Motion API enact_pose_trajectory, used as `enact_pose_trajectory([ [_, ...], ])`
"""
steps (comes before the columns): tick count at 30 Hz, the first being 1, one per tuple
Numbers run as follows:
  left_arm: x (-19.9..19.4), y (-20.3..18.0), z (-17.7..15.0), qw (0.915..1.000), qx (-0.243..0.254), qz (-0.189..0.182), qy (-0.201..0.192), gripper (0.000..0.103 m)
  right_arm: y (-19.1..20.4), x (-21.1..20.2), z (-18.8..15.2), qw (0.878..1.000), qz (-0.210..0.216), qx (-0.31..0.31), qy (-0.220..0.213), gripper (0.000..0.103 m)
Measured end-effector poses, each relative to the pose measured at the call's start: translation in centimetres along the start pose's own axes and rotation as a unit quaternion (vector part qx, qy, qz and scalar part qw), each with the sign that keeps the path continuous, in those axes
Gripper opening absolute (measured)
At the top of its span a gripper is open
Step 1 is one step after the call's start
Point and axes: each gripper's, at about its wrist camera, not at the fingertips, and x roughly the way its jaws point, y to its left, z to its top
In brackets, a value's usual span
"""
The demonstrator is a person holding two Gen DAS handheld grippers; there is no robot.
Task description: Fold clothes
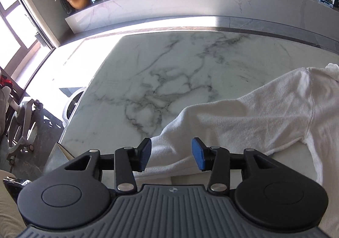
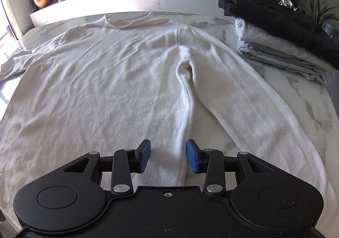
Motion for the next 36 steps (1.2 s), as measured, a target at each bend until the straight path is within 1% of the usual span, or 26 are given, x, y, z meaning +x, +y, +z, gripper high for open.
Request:
enact_pose_trajectory([
  [2,0.4,-0.1,-0.8,0.9997,0.01,0.018,0.012,0.046,0.0,-0.2,-0.1,1.0,0.001,0.002,-0.002,0.037],
  [5,1.6,0.5,-1.8,0.9978,0.006,0.056,0.036,0.045,0.1,-0.5,-0.3,1.0,0.001,0.002,-0.003,0.037],
  [9,2.7,0.7,-1.9,0.9961,-0.014,0.063,0.06,0.046,0.3,-0.8,-0.6,1.0,-0.001,-0.002,-0.004,0.037],
  [15,4.3,-0.1,-1.7,0.9945,0.007,0.088,0.056,0.046,0.7,-0.5,-0.6,1.0,-0.001,-0.007,-0.001,0.037],
  [18,5.3,-0.2,-1.7,0.9933,0.007,0.096,0.064,0.046,0.8,-0.4,-0.6,1.0,-0.003,-0.015,-0.001,0.038],
  [20,5.6,-0.2,-1.6,0.9928,0.009,0.104,0.059,0.046,0.9,-0.4,-0.7,1.0,-0.004,-0.018,-0.002,0.038],
  [22,5.7,-0.3,-1.4,0.9929,0.012,0.101,0.061,0.037,0.9,-0.3,-0.6,1.0,-0.004,-0.02,-0.002,0.039],
  [23,5.6,-0.3,-1.3,0.9941,0.013,0.088,0.062,0.019,1.0,-0.3,-0.6,1.0,-0.004,-0.021,-0.002,0.04],
  [24,5.6,-0.3,-1.1,0.9951,0.014,0.075,0.063,0.008,1.0,-0.2,-0.5,1.0,-0.004,-0.022,-0.002,0.04],
  [25,5.6,-0.4,-1.1,0.9953,0.011,0.075,0.061,0.008,1.0,-0.2,-0.5,1.0,-0.004,-0.024,-0.003,0.04],
  [30,3.8,-0.7,-0.7,0.9971,0.007,0.075,0.01,0.006,1.1,-0.1,-0.5,1.0,-0.003,-0.025,-0.003,0.04],
  [33,1.1,-0.9,0.0,0.9969,0.003,0.068,-0.041,0.006,1.1,-0.1,-0.5,1.0,-0.002,-0.026,-0.003,0.041],
  [36,-2.0,-1.8,0.4,0.9946,0.011,0.045,-0.093,0.006,1.1,-0.1,-0.4,1.0,-0.003,-0.028,-0.002,0.041],
])
